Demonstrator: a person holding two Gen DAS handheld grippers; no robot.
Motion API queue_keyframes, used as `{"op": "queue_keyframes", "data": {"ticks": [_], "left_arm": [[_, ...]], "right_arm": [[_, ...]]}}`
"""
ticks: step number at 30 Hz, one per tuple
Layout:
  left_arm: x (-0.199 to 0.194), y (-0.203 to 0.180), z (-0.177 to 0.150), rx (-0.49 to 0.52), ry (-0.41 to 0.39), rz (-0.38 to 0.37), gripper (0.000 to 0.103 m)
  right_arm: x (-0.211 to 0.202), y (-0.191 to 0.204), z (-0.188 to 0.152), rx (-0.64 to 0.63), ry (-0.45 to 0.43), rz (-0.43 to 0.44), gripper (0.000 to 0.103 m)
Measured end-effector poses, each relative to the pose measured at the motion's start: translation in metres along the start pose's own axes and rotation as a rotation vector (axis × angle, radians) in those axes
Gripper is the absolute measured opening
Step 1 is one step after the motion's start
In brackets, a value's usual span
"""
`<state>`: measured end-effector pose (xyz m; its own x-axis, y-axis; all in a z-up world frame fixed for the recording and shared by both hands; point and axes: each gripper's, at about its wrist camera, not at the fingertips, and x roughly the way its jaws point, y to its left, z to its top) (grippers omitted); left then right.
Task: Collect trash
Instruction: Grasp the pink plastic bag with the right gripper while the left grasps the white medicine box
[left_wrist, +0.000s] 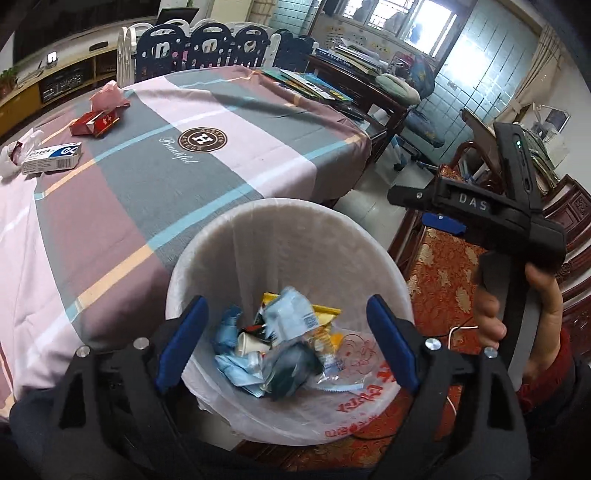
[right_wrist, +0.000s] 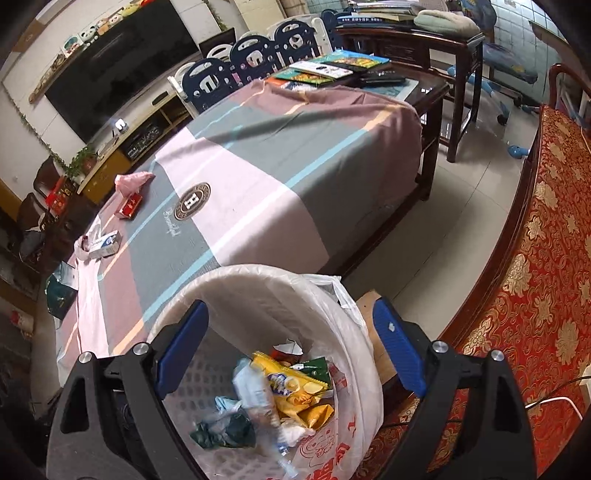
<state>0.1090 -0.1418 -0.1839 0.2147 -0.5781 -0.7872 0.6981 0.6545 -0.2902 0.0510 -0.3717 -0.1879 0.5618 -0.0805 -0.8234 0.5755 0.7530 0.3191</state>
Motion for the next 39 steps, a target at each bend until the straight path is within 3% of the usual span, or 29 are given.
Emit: {"op": "queue_keyframes", "data": {"ticks": [4,8,15,19,22,25,27,29,31,32,36,39], "left_arm": [[-0.015,0.051,0.004,-0.135,-0.063,0.063,0.088],[-0.044,0.133,0.009,-0.320,-0.150,0.239,0.088],[-0.076,0.245,0.011,-0.495,-0.212,0.504,0.088],[-0.083,0.289,0.001,-0.578,-0.281,0.652,0.088],[-0.085,0.312,-0.008,-0.670,-0.258,0.632,0.088],[-0.087,0.315,-0.012,-0.678,-0.256,0.606,0.088],[-0.085,0.318,-0.013,-0.693,-0.251,0.591,0.088],[-0.083,0.319,-0.016,-0.729,-0.240,0.571,0.088],[-0.078,0.323,-0.018,-0.759,-0.229,0.549,0.088],[-0.076,0.326,-0.019,-0.772,-0.220,0.537,0.088],[-0.073,0.331,-0.025,-0.810,-0.206,0.510,0.088],[-0.077,0.334,-0.028,-0.834,-0.220,0.516,0.088]], "right_arm": [[0.020,0.011,0.000,-0.007,0.039,0.013,0.089],[0.043,0.048,0.007,-0.071,0.069,0.038,0.089],[0.103,0.168,0.037,-0.323,0.054,0.137,0.089],[0.133,0.256,0.072,-0.485,-0.066,0.148,0.089],[0.165,0.317,0.109,-0.558,-0.116,0.163,0.089],[0.219,0.376,0.143,-0.686,-0.151,-0.003,0.089],[0.260,0.399,0.160,-0.732,-0.096,-0.086,0.088],[0.286,0.404,0.169,-0.716,-0.022,-0.041,0.085],[0.307,0.405,0.172,-0.675,0.056,0.002,0.044],[0.315,0.405,0.170,-0.651,0.101,0.036,0.039],[0.311,0.402,0.160,-0.596,0.188,0.208,0.027],[0.298,0.399,0.129,-0.574,0.349,0.385,0.025]]}}
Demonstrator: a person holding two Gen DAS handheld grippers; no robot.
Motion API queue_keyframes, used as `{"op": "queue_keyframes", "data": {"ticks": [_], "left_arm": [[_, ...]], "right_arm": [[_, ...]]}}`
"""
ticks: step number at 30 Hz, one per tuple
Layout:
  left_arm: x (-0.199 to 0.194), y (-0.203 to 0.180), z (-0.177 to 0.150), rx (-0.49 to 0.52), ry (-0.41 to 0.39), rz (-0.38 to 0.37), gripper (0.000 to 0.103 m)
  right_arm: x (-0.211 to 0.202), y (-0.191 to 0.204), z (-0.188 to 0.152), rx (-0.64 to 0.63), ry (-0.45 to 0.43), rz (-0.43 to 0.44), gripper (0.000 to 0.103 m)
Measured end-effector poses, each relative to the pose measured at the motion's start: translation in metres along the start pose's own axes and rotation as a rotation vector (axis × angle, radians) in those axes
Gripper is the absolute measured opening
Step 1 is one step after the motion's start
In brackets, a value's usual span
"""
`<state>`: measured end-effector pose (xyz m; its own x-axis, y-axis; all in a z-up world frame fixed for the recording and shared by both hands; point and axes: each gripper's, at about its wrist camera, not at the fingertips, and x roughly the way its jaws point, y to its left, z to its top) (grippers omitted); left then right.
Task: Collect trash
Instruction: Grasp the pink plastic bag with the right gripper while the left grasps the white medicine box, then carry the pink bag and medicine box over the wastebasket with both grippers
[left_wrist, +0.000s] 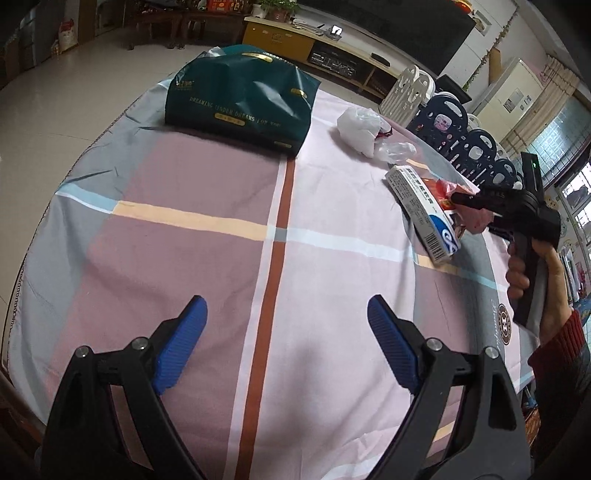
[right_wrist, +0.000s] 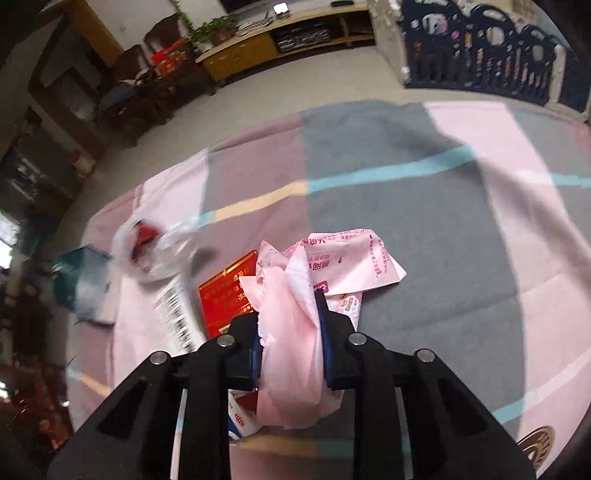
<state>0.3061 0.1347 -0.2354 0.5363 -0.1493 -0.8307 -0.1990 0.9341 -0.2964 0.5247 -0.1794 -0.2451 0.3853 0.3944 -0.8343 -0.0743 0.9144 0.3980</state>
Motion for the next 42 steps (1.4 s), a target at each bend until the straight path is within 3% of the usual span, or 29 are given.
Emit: {"op": "queue_keyframes", "data": {"ticks": [3,7,13,16,20,22,24,26,31,34,37,42], "left_arm": [[-0.005,0.009,0.002,-0.044,-0.027,0.018,0.088],[-0.008,0.022,0.006,-0.109,-0.041,0.032,0.088],[0.008,0.021,0.014,-0.130,0.003,0.057,0.090],[0.020,0.005,0.031,-0.091,0.013,0.037,0.093],[0.045,-0.022,0.040,0.004,0.045,0.128,0.093],[0.050,-0.025,0.038,0.002,0.053,0.158,0.088],[0.050,-0.023,0.036,-0.015,0.059,0.153,0.072],[0.055,-0.022,0.034,-0.007,0.090,0.157,0.064],[0.052,-0.024,0.030,0.047,0.077,0.169,0.059],[0.045,-0.030,0.027,0.110,0.039,0.189,0.050],[0.023,-0.028,0.017,0.105,0.008,0.107,0.044],[-0.068,-0.027,-0.012,0.119,-0.218,0.144,0.044]], "right_arm": [[-0.002,0.039,-0.046,-0.095,0.127,0.131,0.025],[-0.016,0.080,-0.106,-0.169,0.200,0.228,0.025],[-0.064,0.070,-0.156,-0.106,0.014,0.148,0.024],[-0.079,0.054,-0.182,0.020,-0.031,0.178,0.025],[-0.092,0.046,-0.203,0.094,-0.075,0.180,0.025],[-0.101,0.051,-0.211,0.071,-0.090,0.148,0.025],[-0.107,0.056,-0.217,0.041,-0.100,0.125,0.025],[-0.113,0.056,-0.218,0.038,-0.110,0.124,0.025],[-0.118,0.062,-0.217,0.038,-0.131,0.131,0.025],[-0.127,0.061,-0.222,0.044,-0.132,0.127,0.025],[-0.137,0.066,-0.226,0.032,-0.145,0.093,0.025],[-0.156,0.071,-0.240,-0.006,-0.181,0.027,0.025]]}}
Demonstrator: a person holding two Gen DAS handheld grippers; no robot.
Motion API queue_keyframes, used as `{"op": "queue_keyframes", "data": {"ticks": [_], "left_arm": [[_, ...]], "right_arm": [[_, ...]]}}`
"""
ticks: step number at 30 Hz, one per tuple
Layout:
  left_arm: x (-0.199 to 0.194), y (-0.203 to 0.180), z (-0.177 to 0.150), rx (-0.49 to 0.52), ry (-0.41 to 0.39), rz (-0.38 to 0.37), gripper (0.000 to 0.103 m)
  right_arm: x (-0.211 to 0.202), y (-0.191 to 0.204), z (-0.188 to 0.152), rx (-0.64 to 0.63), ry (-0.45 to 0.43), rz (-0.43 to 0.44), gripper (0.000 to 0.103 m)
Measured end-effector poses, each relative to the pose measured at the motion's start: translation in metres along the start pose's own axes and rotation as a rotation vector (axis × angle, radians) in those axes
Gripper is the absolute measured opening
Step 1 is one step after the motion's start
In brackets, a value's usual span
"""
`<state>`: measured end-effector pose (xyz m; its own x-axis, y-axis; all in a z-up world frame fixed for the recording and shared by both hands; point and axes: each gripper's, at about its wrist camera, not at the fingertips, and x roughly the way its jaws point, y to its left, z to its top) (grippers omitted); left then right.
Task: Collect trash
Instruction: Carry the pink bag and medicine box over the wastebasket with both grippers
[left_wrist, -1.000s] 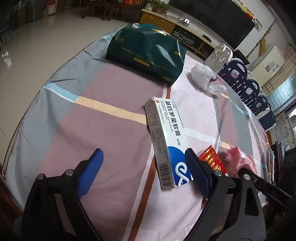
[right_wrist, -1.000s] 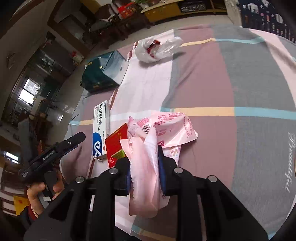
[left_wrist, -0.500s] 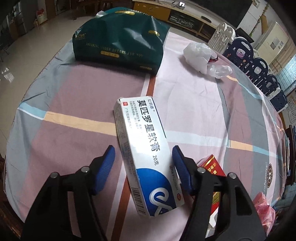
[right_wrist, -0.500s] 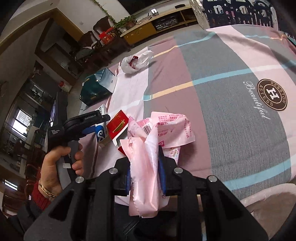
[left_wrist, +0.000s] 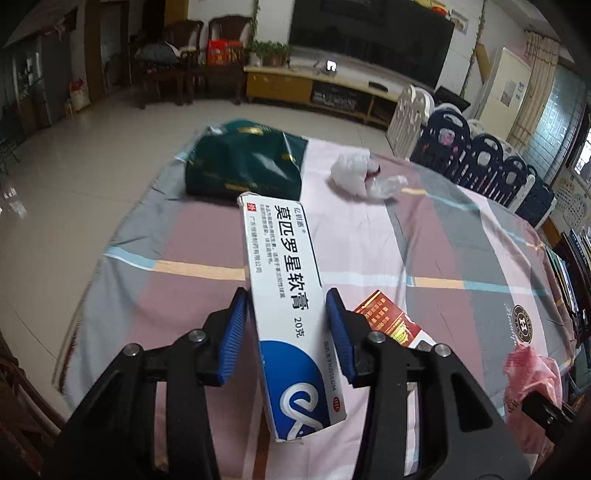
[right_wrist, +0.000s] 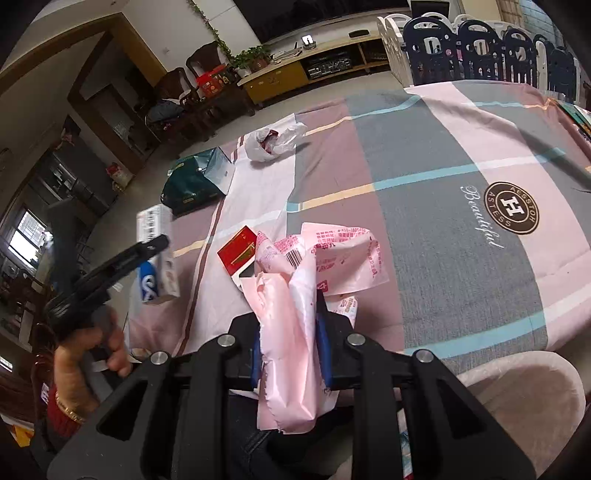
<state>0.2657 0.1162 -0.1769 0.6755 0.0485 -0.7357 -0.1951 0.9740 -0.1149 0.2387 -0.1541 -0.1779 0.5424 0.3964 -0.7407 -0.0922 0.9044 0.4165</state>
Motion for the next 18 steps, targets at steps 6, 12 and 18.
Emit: {"op": "queue_keyframes", "data": {"ticks": [6,12,18], "left_arm": [[-0.062,0.008,-0.034,0.030,-0.019,-0.004,0.044],[-0.091,-0.001,-0.046,0.055,-0.034,-0.045,0.045],[-0.114,-0.024,-0.056,0.109,-0.043,-0.114,0.045]], "right_arm": [[-0.011,0.015,-0.011,-0.049,-0.001,-0.020,0.025],[-0.048,0.031,-0.016,-0.114,-0.065,-0.056,0.025],[-0.085,0.003,-0.032,-0.108,-0.078,-0.163,0.024]]}}
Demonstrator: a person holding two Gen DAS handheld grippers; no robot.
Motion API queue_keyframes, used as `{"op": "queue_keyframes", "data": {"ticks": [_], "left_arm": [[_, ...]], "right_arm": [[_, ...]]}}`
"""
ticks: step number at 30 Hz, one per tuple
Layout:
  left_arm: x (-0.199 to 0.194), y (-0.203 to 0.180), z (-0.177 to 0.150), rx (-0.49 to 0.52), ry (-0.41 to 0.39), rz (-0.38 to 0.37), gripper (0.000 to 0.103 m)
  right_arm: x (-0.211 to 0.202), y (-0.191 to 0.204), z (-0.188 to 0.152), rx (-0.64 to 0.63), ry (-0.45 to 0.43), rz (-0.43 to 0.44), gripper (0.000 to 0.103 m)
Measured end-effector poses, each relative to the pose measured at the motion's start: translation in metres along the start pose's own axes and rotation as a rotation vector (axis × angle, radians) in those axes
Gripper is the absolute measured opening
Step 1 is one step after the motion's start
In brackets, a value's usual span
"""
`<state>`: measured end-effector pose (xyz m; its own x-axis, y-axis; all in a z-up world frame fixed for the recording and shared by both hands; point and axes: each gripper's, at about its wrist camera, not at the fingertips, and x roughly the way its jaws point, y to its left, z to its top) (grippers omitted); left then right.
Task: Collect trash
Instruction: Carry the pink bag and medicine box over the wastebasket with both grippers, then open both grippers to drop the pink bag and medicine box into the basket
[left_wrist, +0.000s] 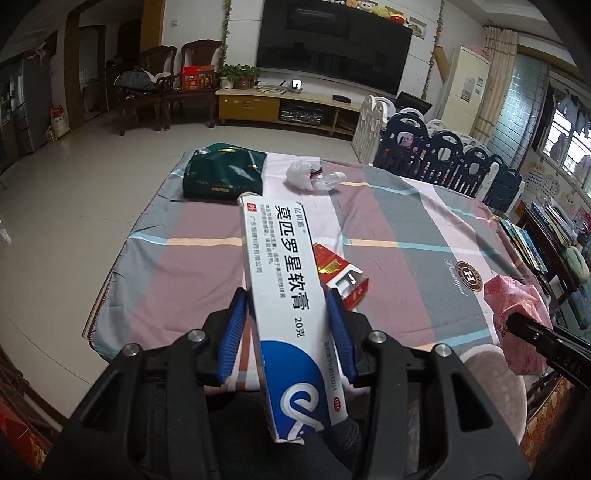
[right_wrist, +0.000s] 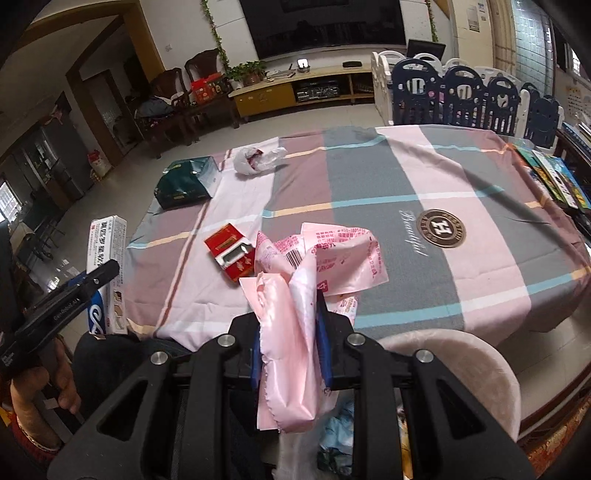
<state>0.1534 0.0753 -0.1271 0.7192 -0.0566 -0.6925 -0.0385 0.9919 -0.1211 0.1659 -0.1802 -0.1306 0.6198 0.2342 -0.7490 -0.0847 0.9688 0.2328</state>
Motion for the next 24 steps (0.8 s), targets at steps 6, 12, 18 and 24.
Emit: {"op": "queue_keyframes", "data": {"ticks": [6,12,18,24], "left_arm": [[-0.009,-0.039,-0.012,0.086,0.014,-0.087,0.045],[-0.020,-0.079,-0.021,0.167,0.030,-0.149,0.045],[-0.021,-0.110,-0.031,0.222,0.071,-0.229,0.045],[-0.017,-0.139,-0.043,0.278,0.125,-0.292,0.045]], "right_arm": [[-0.015,-0.060,-0.040,0.095,0.071,-0.153,0.025],[-0.010,-0.095,-0.081,0.159,0.175,-0.237,0.025],[-0.004,-0.112,-0.112,0.223,0.277,-0.270,0.064],[-0.052,-0.131,-0.098,0.326,0.061,-0.214,0.082]]}}
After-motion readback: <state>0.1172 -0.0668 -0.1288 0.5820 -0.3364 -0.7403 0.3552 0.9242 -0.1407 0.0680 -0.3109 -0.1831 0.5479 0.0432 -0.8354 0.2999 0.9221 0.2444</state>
